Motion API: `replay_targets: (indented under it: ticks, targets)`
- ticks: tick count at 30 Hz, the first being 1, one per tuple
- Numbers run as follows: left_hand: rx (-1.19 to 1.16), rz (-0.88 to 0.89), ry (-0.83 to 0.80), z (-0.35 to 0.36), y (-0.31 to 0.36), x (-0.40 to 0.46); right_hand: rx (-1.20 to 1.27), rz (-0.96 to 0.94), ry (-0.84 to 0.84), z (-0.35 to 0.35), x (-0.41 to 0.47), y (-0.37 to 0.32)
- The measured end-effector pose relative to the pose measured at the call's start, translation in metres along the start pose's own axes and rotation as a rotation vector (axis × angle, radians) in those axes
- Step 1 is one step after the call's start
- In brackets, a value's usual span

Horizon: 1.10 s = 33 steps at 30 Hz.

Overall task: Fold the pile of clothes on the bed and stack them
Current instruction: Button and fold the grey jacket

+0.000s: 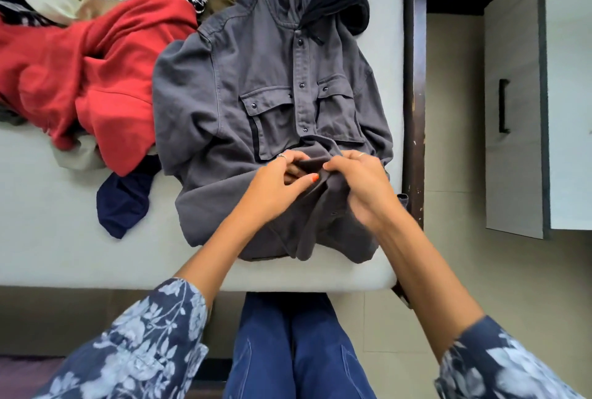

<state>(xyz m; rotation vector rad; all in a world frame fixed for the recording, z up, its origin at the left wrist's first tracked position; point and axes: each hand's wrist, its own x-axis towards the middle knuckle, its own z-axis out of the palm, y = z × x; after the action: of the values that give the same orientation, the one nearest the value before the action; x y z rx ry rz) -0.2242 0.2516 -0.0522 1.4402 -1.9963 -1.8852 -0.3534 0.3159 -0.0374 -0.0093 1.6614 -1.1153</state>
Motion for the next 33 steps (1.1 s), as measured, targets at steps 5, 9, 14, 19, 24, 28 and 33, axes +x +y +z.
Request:
replay_targets:
  ticks: [5,9,14,19,24,28,33]
  targets:
    - [-0.182,0.114,0.054,0.009,-0.004,-0.007,0.230,0.076,-0.034,0.001,0.007,-0.019]
    - [-0.266,0.139,0.145,0.030,-0.001,-0.013,0.405,0.253,-0.100,-0.001,-0.004,-0.023]
    - [-0.150,0.085,0.394,0.058,-0.004,-0.028,0.615,0.297,-0.135,-0.009,-0.007,-0.015]
    - [-0.135,0.078,0.137,0.051,0.001,-0.024,0.648,0.316,-0.217,-0.017,-0.009,-0.017]
    - [-0.248,0.095,0.191,0.040,0.008,-0.018,0.534,0.207,-0.326,-0.032,-0.015,-0.021]
    - [-0.253,0.019,0.301,0.044,0.010,-0.024,0.333,0.054,-0.288,-0.044,-0.037,-0.007]
    - [-0.104,0.002,0.394,0.052,0.014,-0.035,-0.021,-0.026,-0.124,-0.041,-0.059,0.020]
